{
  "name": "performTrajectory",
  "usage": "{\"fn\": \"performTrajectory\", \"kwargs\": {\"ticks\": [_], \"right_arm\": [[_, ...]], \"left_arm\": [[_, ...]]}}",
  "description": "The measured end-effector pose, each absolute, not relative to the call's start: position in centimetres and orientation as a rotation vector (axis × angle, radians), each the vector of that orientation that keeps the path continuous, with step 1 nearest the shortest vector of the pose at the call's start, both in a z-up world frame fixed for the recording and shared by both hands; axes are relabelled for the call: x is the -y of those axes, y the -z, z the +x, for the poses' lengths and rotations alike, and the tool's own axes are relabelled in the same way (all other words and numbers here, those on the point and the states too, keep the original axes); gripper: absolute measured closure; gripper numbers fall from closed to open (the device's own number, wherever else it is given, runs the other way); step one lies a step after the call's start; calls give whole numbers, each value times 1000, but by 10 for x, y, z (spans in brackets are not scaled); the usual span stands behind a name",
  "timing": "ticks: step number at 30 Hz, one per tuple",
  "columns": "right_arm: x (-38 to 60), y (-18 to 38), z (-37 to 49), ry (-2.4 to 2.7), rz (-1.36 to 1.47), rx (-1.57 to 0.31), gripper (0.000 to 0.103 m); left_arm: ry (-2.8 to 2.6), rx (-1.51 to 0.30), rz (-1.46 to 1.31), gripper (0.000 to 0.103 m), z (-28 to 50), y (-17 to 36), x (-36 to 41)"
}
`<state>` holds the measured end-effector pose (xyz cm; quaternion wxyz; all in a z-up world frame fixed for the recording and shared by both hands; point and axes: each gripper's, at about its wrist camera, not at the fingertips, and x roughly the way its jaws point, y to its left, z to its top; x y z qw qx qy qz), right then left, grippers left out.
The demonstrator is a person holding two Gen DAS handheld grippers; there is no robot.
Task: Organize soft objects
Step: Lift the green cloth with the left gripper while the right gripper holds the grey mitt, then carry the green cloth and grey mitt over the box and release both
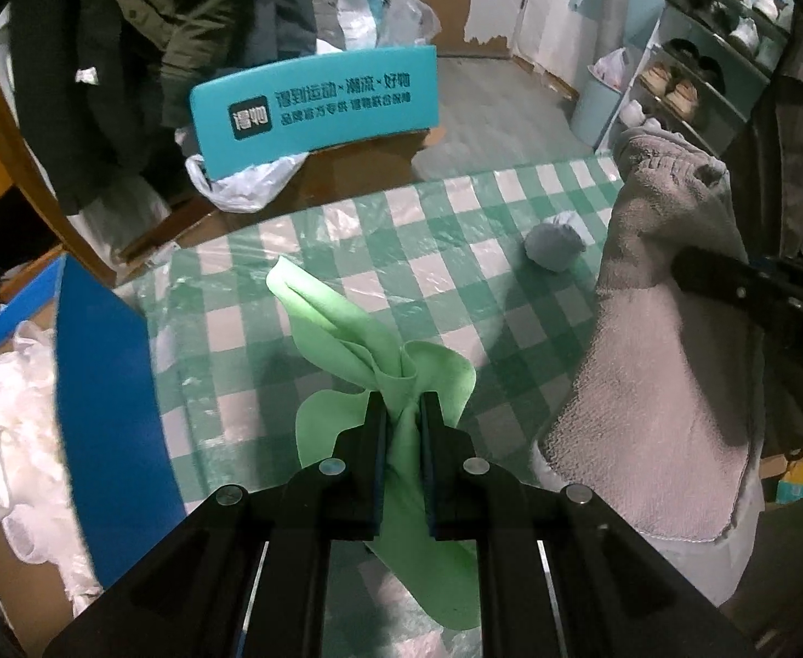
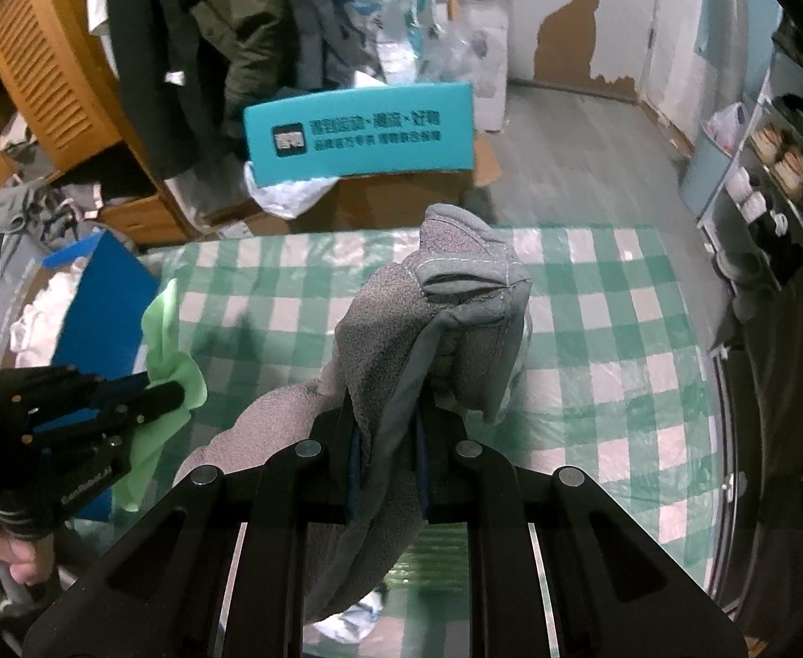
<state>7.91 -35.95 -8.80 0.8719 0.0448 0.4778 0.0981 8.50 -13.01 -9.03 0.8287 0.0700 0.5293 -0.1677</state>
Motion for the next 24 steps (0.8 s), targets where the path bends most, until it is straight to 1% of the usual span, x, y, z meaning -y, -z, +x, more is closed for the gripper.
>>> {"fn": "performTrajectory", "kwargs": {"ticks": [24], "right_arm": [[288, 39, 67, -342, 27, -922, 89]], "left_arm": [[259, -1059, 94, 92, 59, 45, 59]]}}
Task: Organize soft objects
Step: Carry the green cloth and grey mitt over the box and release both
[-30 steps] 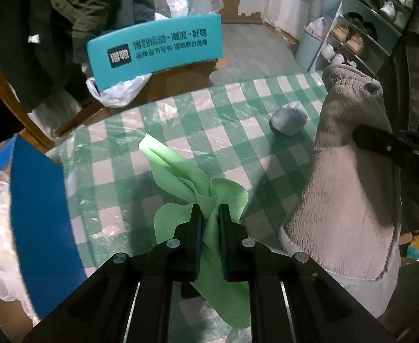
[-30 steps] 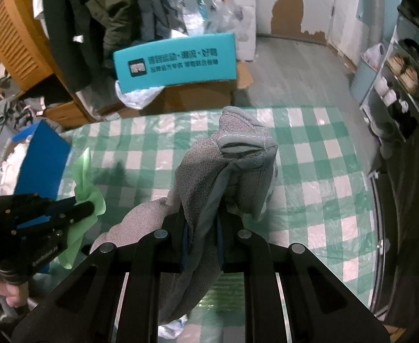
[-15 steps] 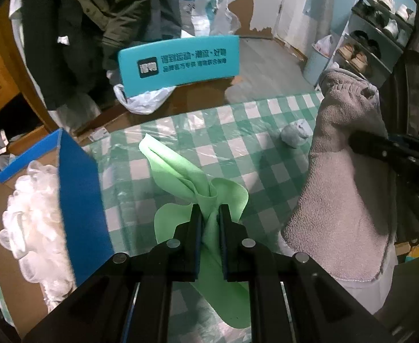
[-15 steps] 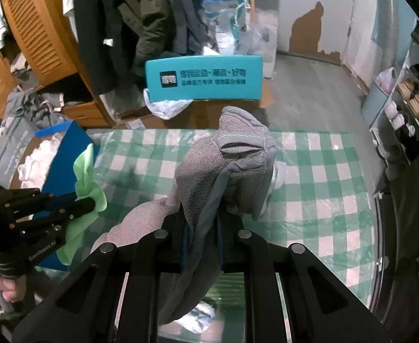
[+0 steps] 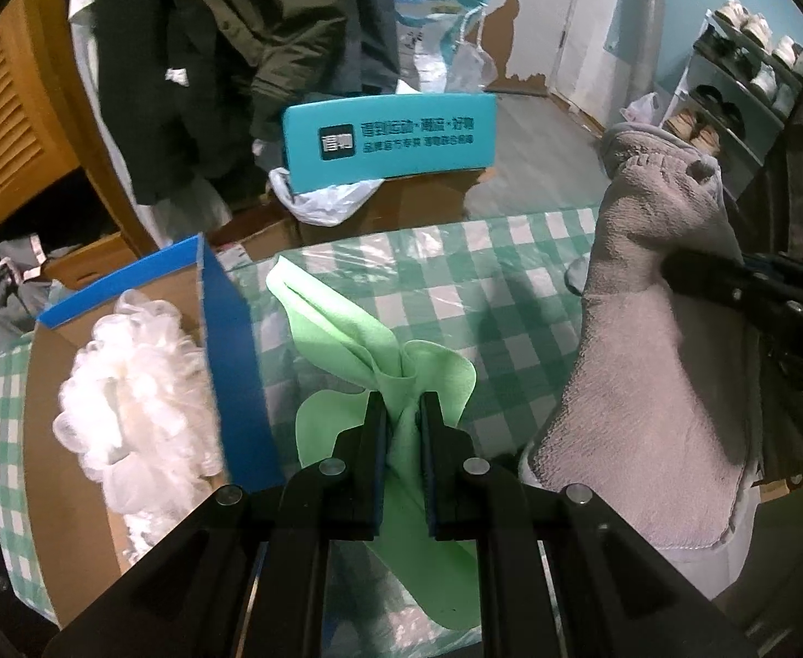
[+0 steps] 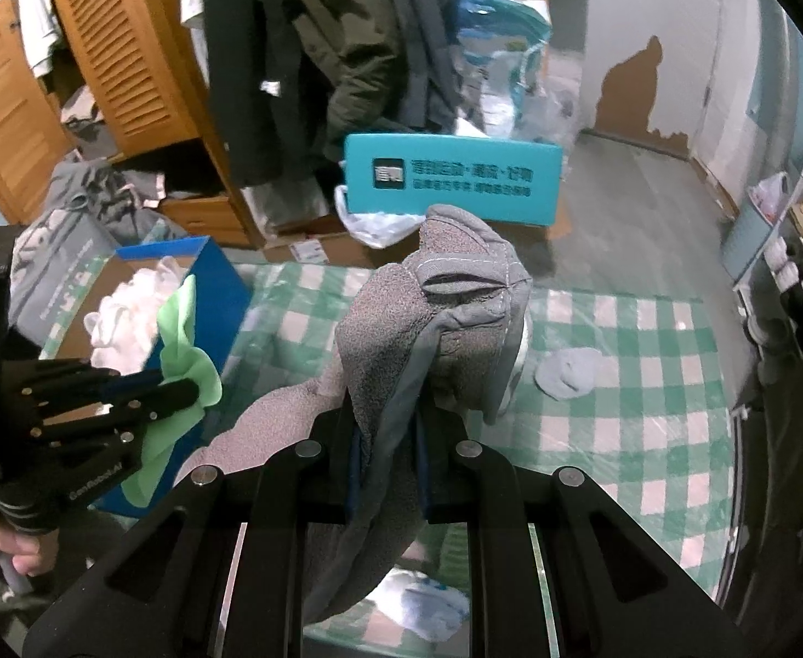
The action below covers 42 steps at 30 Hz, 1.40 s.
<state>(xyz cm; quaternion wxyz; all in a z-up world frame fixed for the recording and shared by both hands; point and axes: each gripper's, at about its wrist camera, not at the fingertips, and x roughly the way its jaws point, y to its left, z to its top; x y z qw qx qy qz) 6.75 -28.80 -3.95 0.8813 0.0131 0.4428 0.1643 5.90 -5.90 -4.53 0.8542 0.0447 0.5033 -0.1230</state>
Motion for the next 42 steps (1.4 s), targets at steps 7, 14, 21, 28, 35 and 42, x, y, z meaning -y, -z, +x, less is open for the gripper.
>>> {"fn": "performTrajectory", "kwargs": {"ticks": [7, 14, 21, 28, 35, 42], "right_arm": [[255, 30, 68, -397, -8, -910, 89], [222, 28, 68, -445, -48, -914, 90], [189, 24, 66, -492, -86, -911, 89], [152, 22, 65, -540, -129, -908, 89], [115, 23, 66, -571, -174, -902, 89], [77, 27, 69, -607, -222, -903, 89]], "left_arm": [[214, -1041, 71, 92, 52, 36, 31], [164, -1029, 31, 92, 47, 30, -4], [124, -1012, -5, 92, 41, 26, -37], [80, -1005, -43, 92, 35, 26, -71], [17, -1017, -69, 92, 33, 38, -103], [-23, -1038, -104, 92, 31, 50, -134]]}}
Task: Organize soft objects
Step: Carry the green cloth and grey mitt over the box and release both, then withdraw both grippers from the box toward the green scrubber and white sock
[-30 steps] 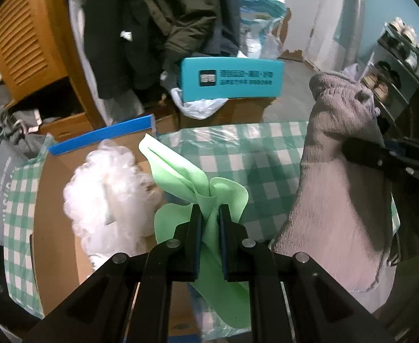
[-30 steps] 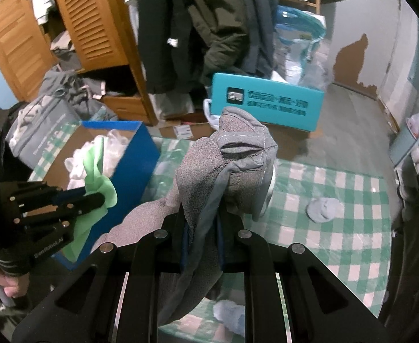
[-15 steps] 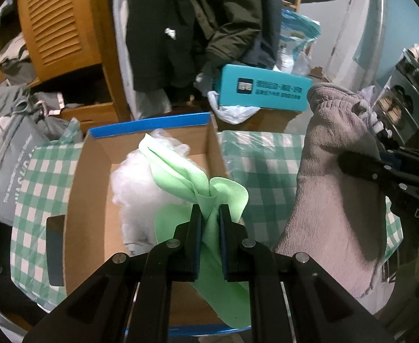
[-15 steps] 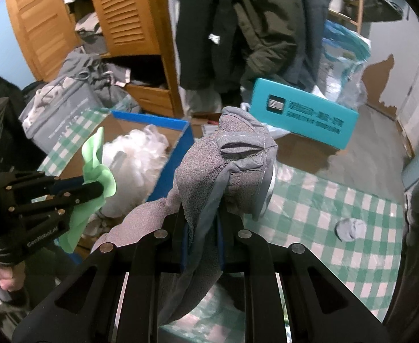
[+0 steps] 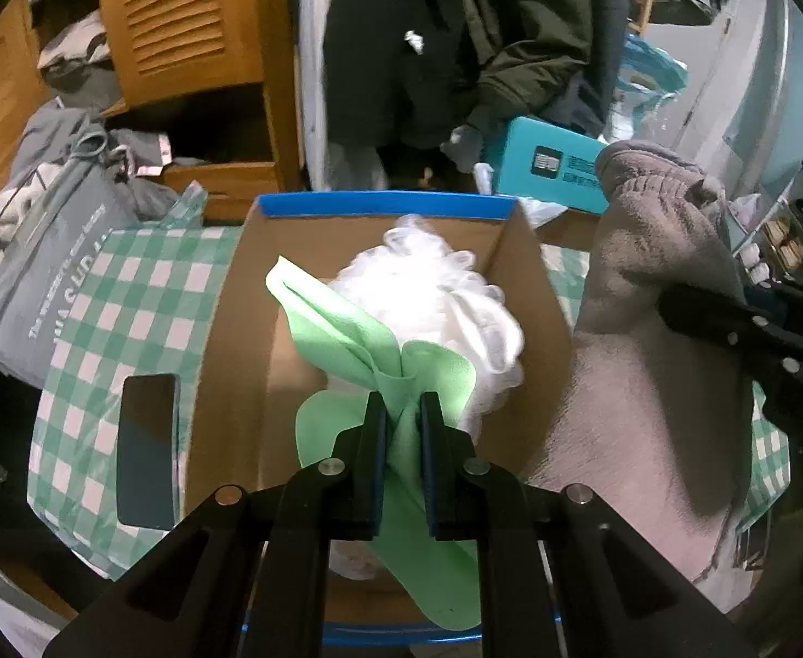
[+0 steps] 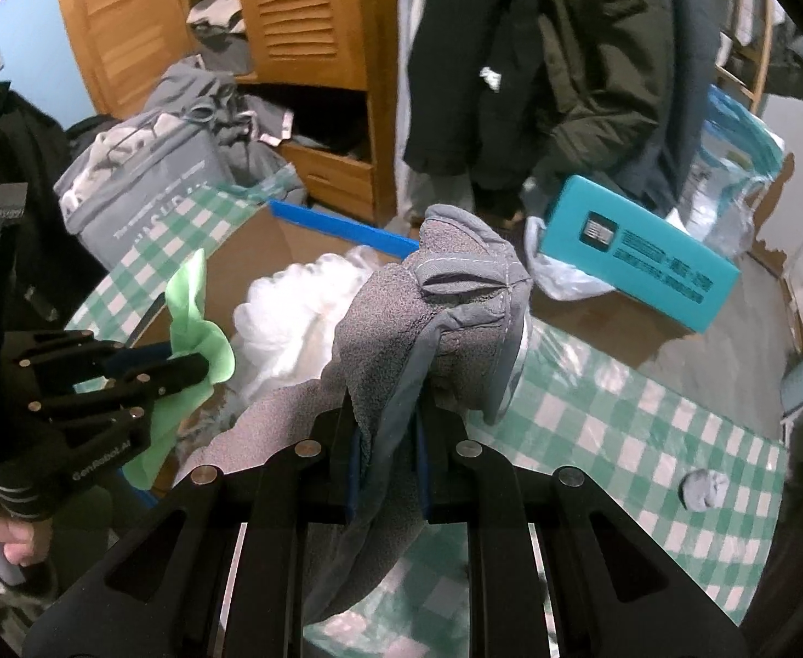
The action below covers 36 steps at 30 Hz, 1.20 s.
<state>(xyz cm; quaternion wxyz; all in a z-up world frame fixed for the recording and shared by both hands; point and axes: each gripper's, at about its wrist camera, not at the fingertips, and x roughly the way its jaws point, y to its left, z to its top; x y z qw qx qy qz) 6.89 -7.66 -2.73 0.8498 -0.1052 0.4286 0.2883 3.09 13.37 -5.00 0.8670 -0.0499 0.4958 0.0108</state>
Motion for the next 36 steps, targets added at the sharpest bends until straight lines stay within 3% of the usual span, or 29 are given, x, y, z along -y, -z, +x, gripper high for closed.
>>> {"fn": "performTrajectory", "kwargs": {"ticks": [21, 24, 29, 33, 36], "right_arm": [[-2, 83, 71, -664, -364, -940, 89], [-4, 90, 69, -674, -396, -945, 78], [1, 96, 69, -645, -416, -962, 55], [13, 85, 70, -635, -376, -947, 48], [22, 73, 69, -631, -349, -923, 45]], "left_arm": [[-68, -1119, -142, 90, 35, 94, -172], [-85, -1135, -137, 82, 36, 98, -173], [-98, -1119, -120, 53, 34, 94, -171], [-104, -1090, -110, 37, 30, 84, -168], [-101, -1076, -109, 33, 28, 77, -165]]}}
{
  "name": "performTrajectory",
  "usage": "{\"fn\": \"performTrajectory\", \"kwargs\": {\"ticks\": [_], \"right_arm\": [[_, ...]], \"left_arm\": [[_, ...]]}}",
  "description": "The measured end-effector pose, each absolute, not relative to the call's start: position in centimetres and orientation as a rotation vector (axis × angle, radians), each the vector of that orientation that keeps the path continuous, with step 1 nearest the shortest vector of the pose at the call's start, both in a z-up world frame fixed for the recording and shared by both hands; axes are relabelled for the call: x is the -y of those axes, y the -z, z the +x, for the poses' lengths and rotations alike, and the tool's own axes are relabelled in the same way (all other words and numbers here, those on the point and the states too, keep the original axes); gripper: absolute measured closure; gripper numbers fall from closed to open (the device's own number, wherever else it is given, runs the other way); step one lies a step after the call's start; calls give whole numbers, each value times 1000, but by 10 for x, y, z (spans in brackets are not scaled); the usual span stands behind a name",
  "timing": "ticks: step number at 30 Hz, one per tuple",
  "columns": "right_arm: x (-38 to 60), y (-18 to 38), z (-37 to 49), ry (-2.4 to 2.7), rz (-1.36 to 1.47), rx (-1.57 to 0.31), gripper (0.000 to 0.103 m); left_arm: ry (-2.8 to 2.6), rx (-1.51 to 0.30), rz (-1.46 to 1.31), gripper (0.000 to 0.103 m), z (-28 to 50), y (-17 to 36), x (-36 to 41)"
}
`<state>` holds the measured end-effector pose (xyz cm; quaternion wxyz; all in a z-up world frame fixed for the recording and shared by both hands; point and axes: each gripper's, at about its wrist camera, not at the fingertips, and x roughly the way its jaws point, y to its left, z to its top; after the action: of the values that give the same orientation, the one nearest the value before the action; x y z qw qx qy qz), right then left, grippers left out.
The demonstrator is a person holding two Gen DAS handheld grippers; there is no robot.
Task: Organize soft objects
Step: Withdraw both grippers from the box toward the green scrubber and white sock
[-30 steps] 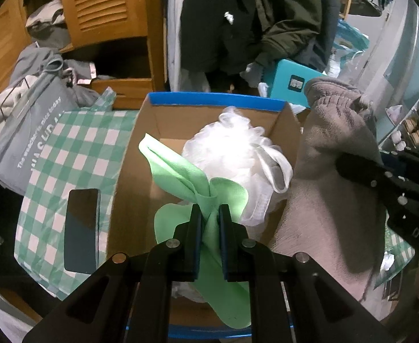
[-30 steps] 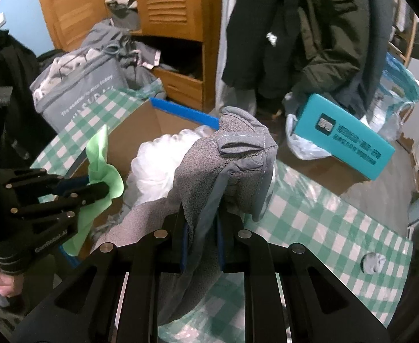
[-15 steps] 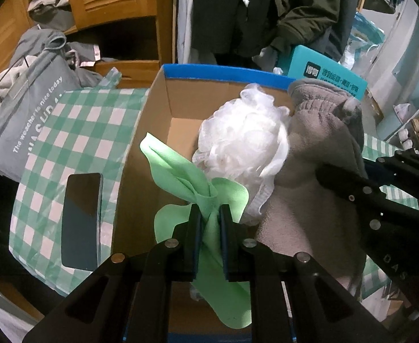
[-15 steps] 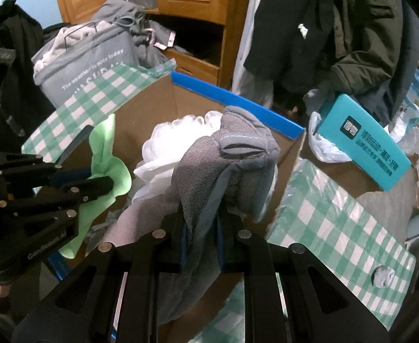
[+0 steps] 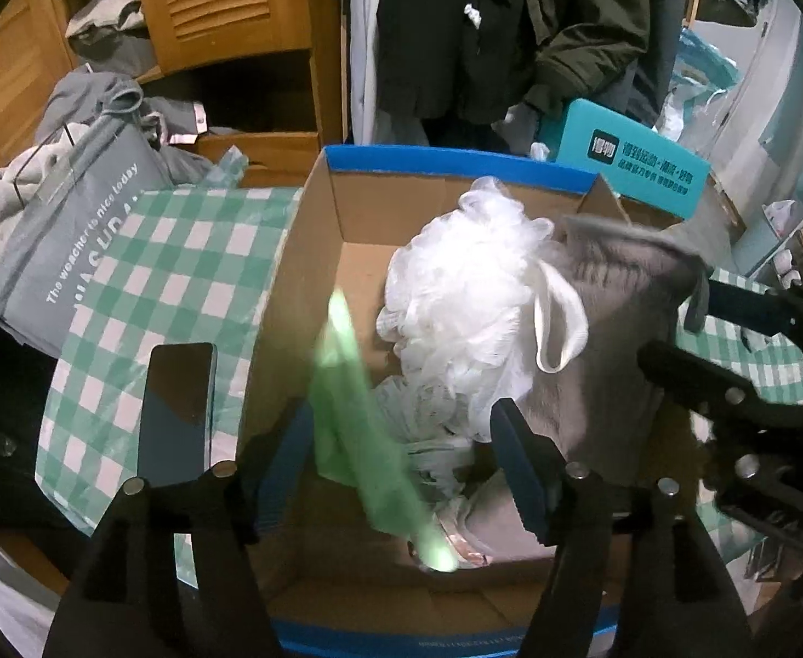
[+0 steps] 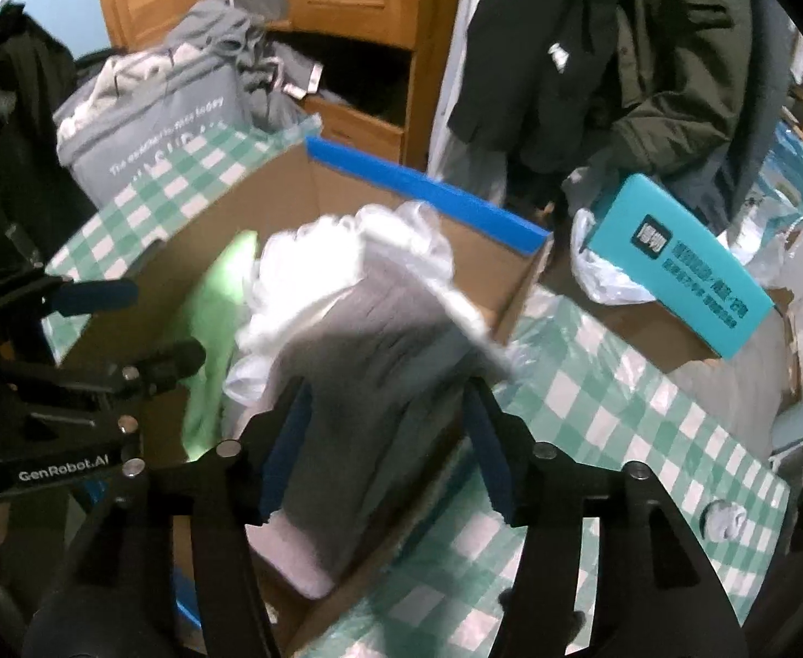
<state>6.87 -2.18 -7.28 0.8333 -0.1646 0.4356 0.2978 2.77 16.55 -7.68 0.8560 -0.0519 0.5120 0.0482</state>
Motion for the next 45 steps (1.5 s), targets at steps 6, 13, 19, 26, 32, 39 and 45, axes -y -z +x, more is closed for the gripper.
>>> {"fn": "performTrajectory", "kwargs": {"ticks": [6, 13, 19, 26, 32, 39, 45], "right_arm": [[42, 51, 65, -621, -290, -893, 40], [72, 43, 58, -589, -252, -892, 38], [105, 46, 57, -547, -232, -909, 38], [149, 48, 60, -495, -182, -938, 38], [185, 46, 60, -443, -154, -943, 38], [233, 52, 56, -371, -126, -967, 38], [268, 61, 57, -313, -87, -999, 38]], "left_arm": [[-94, -1059, -98, 28, 24, 67, -156], [-61, -1041, -77, 27, 22, 53, -135], [-13, -1022, -39, 24, 24, 44, -109], [38, -1018, -17, 24, 25, 38, -82], [93, -1014, 0, 24, 24, 34, -55], [163, -1026, 58, 24, 23, 36, -12], [223, -1043, 104, 24, 21, 41, 24]]}}
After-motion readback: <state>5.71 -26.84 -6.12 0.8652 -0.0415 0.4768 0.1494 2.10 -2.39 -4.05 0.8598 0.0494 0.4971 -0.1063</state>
